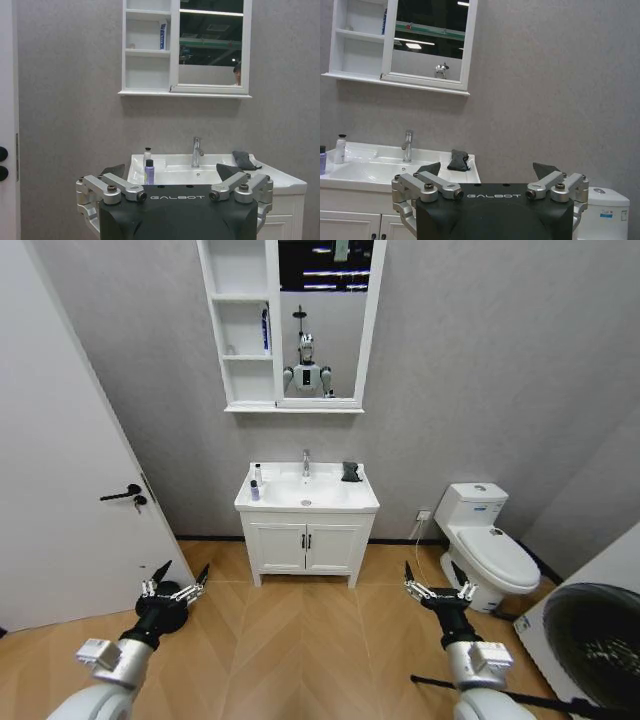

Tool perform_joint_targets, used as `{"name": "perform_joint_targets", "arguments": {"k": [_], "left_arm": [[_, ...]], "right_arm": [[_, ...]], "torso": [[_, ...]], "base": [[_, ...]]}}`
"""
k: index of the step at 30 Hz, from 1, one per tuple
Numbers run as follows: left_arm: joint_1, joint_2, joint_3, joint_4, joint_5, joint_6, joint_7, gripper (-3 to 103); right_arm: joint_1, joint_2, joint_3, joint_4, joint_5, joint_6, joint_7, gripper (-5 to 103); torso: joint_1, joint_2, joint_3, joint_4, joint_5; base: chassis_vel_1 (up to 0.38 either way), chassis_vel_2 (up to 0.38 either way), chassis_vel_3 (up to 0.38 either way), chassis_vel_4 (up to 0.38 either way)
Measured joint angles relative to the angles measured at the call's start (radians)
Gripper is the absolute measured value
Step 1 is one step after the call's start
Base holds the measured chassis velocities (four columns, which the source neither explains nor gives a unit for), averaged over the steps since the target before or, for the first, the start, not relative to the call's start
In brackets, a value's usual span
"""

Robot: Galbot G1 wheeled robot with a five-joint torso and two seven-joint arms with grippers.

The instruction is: Move facial cleanser and shampoo from washbasin to cabinet, then wipe washbasin with towel.

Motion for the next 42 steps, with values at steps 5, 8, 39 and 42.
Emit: {"name": "perform_joint_targets", "arguments": {"k": [5, 8, 39, 42], "left_arm": [[-0.006, 0.0, 0.002, 0.001, 0.003, 0.004, 0.001, 100], [-0.01, 0.002, 0.001, 0.009, 0.008, 0.004, 0.001, 100], [-0.019, -0.017, -0.001, 0.032, 0.032, 0.001, -0.003, 100], [-0.016, -0.021, 0.0, 0.031, 0.033, -0.001, -0.003, 100]], "right_arm": [[0.006, 0.0, 0.001, 0.001, 0.0, -0.026, -0.001, 100], [0.007, 0.0, 0.001, 0.002, 0.0, -0.036, -0.002, 100], [0.017, -0.001, 0.008, -0.009, 0.009, -0.036, -0.043, 100], [0.015, -0.001, 0.007, -0.009, 0.008, -0.035, -0.044, 100]], "torso": [[0.0, 0.0, 0.0, 0.0, 0.0], [0.0, 0.0, 0.0, 0.0, 0.0], [0.0, 0.0, 0.0, -0.0004, -0.0002], [0.0, 0.0, 0.0, 0.0001, 0.0004]], "base": [[0.0, 0.0, 0.0, 0.0], [0.0, 0.0, 0.0, 0.0], [-0.106, 0.11, 0.107, -0.107], [-0.301, 0.293, 0.308, -0.304]]}}
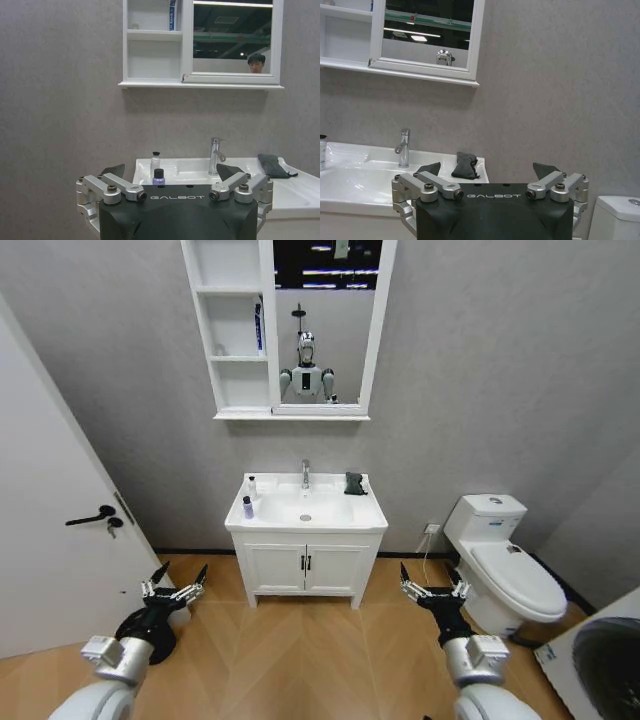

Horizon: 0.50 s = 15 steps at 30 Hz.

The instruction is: Move facial cleanser and shampoo from washbasin to cabinet, then wipe washbasin with towel.

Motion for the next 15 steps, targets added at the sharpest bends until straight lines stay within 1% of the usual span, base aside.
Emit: {"name": "perform_joint_targets", "arguments": {"k": [3, 4, 5, 6, 8, 9, 11, 12, 13, 14, 15], "left_arm": [[0.001, -0.001, 0.0, 0.0, 0.0, 0.0, 0.0, 100], [0.001, -0.002, -0.001, 0.0, 0.0, -0.001, 0.0, 100], [0.002, -0.003, -0.001, 0.0, 0.0, -0.001, 0.0, 100], [0.002, -0.003, -0.001, 0.0, 0.0, -0.001, 0.0, 100], [0.002, -0.009, -0.001, -0.001, 0.002, -0.002, 0.0, 100], [0.002, -0.009, -0.001, -0.001, 0.002, -0.002, 0.0, 100], [0.002, -0.015, 0.001, -0.004, 0.005, -0.002, 0.0, 100], [0.003, -0.019, 0.003, -0.005, 0.008, -0.002, 0.0, 100], [0.003, -0.019, 0.003, -0.005, 0.008, -0.002, 0.0, 100], [0.003, -0.022, 0.005, -0.005, 0.011, -0.002, 0.0, 100], [0.002, -0.025, 0.008, -0.005, 0.015, -0.003, -0.002, 100]], "right_arm": [[0.0, 0.0, 0.0, 0.0, -0.001, 0.001, -0.001, 100], [-0.001, 0.0, 0.0, 0.0, -0.001, 0.002, -0.001, 100], [-0.001, 0.0, 0.0, 0.0, -0.001, 0.002, -0.002, 100], [-0.001, 0.0, 0.0, 0.0, -0.001, 0.002, -0.002, 100], [-0.004, 0.001, -0.001, 0.0, -0.002, 0.005, -0.002, 100], [-0.004, 0.001, -0.001, 0.0, -0.002, 0.005, -0.002, 100], [-0.005, 0.001, -0.002, 0.0, -0.002, 0.005, -0.003, 100], [-0.007, 0.001, -0.001, 0.0, -0.002, 0.006, -0.003, 100], [-0.007, 0.001, -0.001, 0.0, -0.002, 0.006, -0.003, 100], [-0.008, 0.001, -0.001, -0.001, -0.003, 0.012, -0.005, 100], [-0.008, 0.0, -0.001, -0.004, -0.003, 0.016, -0.007, 100]], "torso": [[0.0, 0.0, 0.0, 0.0001, -0.0006], [0.001, 0.0, 0.0, -0.0003, -0.0004], [0.001, 0.0, 0.0, 0.0003, 0.0002], [0.001, 0.0, 0.0, 0.0003, 0.0002], [0.0, 0.0, 0.0, -0.0004, -0.0011], [0.0, 0.0, 0.0, -0.0004, -0.0011], [0.001, -0.001, 0.0, 0.0003, 0.0005], [0.0, 0.0, 0.0, -0.0002, -0.0003], [0.0, 0.0, 0.0, -0.0002, -0.0003], [0.0, 0.0, 0.0, -0.0005, -0.0013], [0.001, 0.0, 0.0, 0.0004, 0.0003]], "base": [[-0.345, 0.327, 0.347, -0.339], [-0.372, 0.367, 0.363, -0.372], [-0.372, 0.368, 0.382, -0.372], [-0.372, 0.368, 0.382, -0.372], [-0.373, 0.362, 0.389, -0.379], [-0.343, 0.356, 0.397, -0.386], [-0.364, 0.364, 0.353, -0.375], [-0.387, 0.356, 0.373, -0.364], [-0.387, 0.356, 0.373, -0.364], [-0.387, 0.345, 0.369, -0.362], [-0.338, 0.345, 0.352, -0.34]]}}
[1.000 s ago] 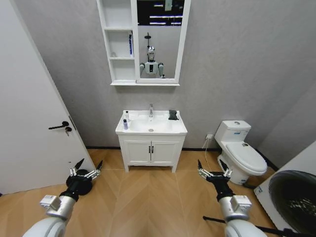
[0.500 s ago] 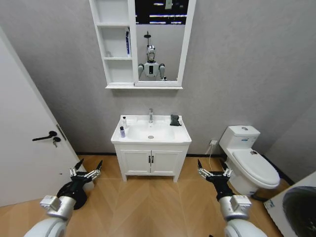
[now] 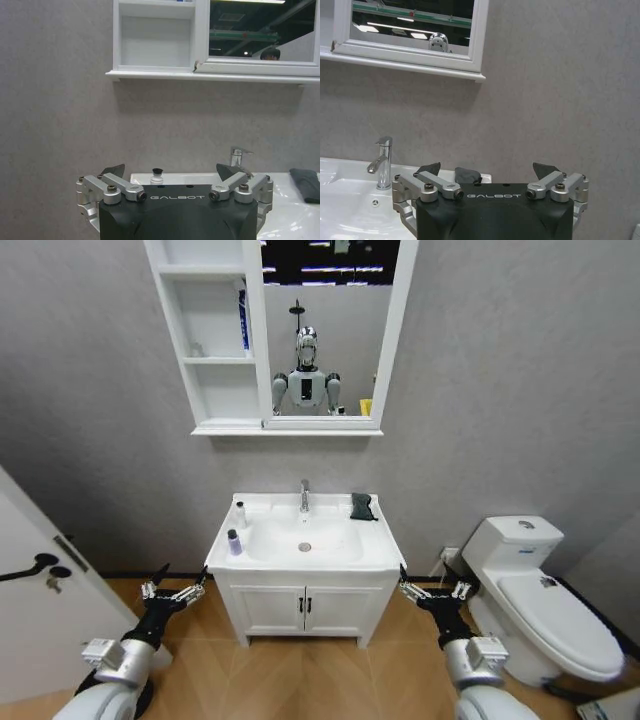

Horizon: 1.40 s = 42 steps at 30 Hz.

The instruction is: Move facial cleanser and shampoo from washbasin to cabinet, then wipe washbasin with towel.

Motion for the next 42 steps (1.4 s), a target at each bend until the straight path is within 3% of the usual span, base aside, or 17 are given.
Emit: {"name": "perform_joint_targets", "arguments": {"k": [4, 6, 11, 12, 13, 15, 36, 42], "left_arm": [[-0.002, -0.008, 0.006, 0.002, 0.007, -0.004, -0.009, 100], [-0.001, -0.013, 0.009, -0.001, 0.009, -0.003, -0.011, 100], [0.0, -0.017, 0.011, -0.003, 0.012, -0.002, -0.011, 100], [0.001, -0.018, 0.012, -0.002, 0.013, -0.002, -0.011, 100], [0.0, -0.019, 0.012, -0.002, 0.014, -0.002, -0.011, 100], [0.001, -0.02, 0.012, -0.001, 0.015, -0.002, -0.011, 100], [0.046, -0.032, -0.001, -0.019, 0.009, -0.022, -0.008, 100], [0.04, -0.034, 0.004, -0.012, 0.015, -0.022, -0.008, 100]], "right_arm": [[0.0, -0.001, -0.002, -0.004, 0.003, 0.015, -0.003, 100], [-0.004, -0.001, -0.002, -0.005, 0.003, 0.019, -0.009, 100], [-0.008, 0.001, -0.001, -0.011, -0.002, 0.03, -0.009, 100], [-0.008, 0.002, -0.001, -0.015, -0.004, 0.033, -0.008, 100], [-0.009, 0.002, 0.002, -0.02, -0.007, 0.035, -0.006, 100], [-0.011, 0.002, 0.003, -0.021, -0.008, 0.035, -0.004, 100], [-0.033, 0.011, 0.004, -0.009, -0.005, 0.021, 0.015, 100], [-0.023, 0.011, 0.004, -0.024, -0.007, 0.046, 0.019, 100]], "torso": [[-0.001, 0.001, -0.001, -0.0006, -0.0015], [0.0, 0.0, 0.0, 0.0001, 0.0001], [0.0, 0.0, 0.0, -0.0006, -0.0007], [0.001, 0.0, 0.0, 0.0003, 0.0001], [0.001, 0.0, 0.0, -0.001, -0.0006], [0.0, 0.0, 0.0, -0.0006, -0.0011], [0.0, 0.0, 0.0, -0.0006, -0.0007], [-0.001, 0.0, 0.0, -0.0005, -0.0007]], "base": [[-0.345, 0.348, 0.364, -0.341], [-0.337, 0.348, 0.345, -0.346], [-0.308, 0.31, 0.279, -0.302], [-0.24, 0.193, 0.202, -0.031], [-0.193, 0.183, 0.023, -0.031], [-0.193, 0.183, 0.065, -0.012], [0.013, -0.013, -0.012, 0.011], [0.029, -0.007, -0.015, 0.013]]}}
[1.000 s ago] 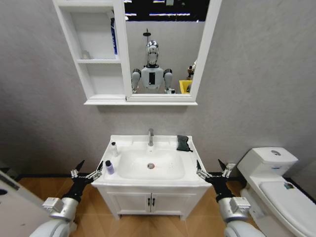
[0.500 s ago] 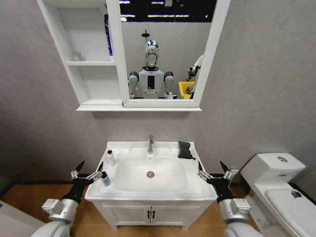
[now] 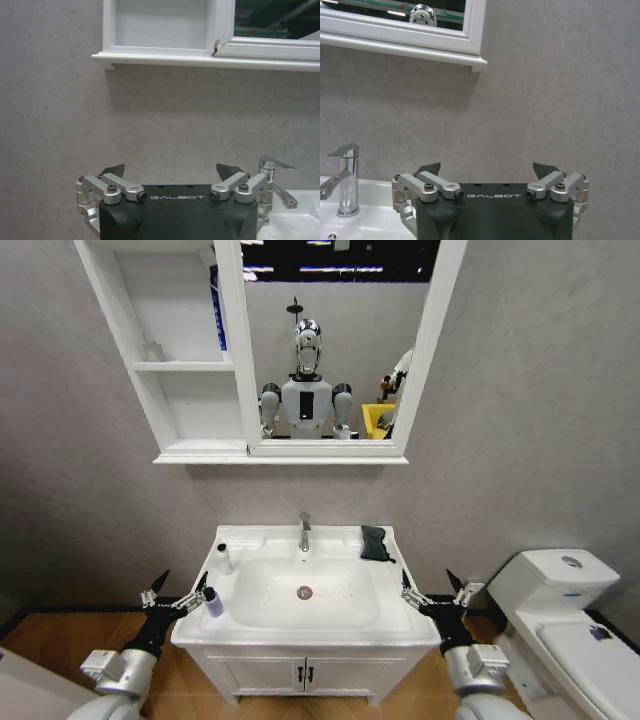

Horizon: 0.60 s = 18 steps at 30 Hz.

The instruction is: Move facial cleanser and shampoo from washbasin to cabinet, then wipe washbasin with towel.

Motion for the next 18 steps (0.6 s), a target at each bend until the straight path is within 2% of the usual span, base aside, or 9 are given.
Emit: {"name": "perform_joint_targets", "arguments": {"k": [5, 8, 10, 12, 13, 18], "left_arm": [[-0.002, 0.0, 0.004, 0.014, 0.0, -0.002, 0.001, 100], [-0.003, 0.002, 0.012, 0.032, -0.003, -0.022, 0.007, 100], [-0.001, 0.003, 0.026, 0.06, -0.004, -0.062, 0.022, 100], [0.0, 0.002, 0.03, 0.068, -0.003, -0.071, 0.03, 100], [0.003, -0.005, 0.044, 0.1, 0.01, -0.087, 0.066, 100], [0.004, -0.011, 0.068, 0.167, 0.042, -0.092, 0.083, 100]], "right_arm": [[0.008, 0.003, 0.0, -0.006, -0.002, 0.003, 0.002, 100], [0.017, 0.009, 0.002, -0.007, -0.002, -0.005, 0.003, 100], [0.03, 0.015, 0.004, -0.007, -0.001, -0.024, 0.003, 100], [0.033, 0.017, 0.004, -0.007, -0.001, -0.028, 0.004, 100], [0.045, 0.023, 0.004, -0.01, 0.0, -0.043, 0.005, 100], [0.069, 0.024, 0.014, -0.031, 0.01, -0.053, 0.014, 100]], "torso": [[0.0, 0.0, 0.0, 0.0001, 0.0], [0.0, 0.0, 0.0, 0.0, 0.0], [0.0, 0.0, 0.0, 0.0, 0.0], [0.0, 0.0, 0.0, 0.0, 0.0], [0.0, 0.0, 0.0, 0.0, -0.0001], [0.0, 0.0, 0.0, 0.0001, -0.0001]], "base": [[0.0, 0.0, 0.0, 0.0], [0.0, 0.0, 0.0, 0.0], [0.0, 0.0, 0.0, 0.0], [0.0, 0.0, 0.0, 0.0], [0.0, 0.0, 0.0, 0.0], [0.0, 0.0, 0.0, 0.0]]}}
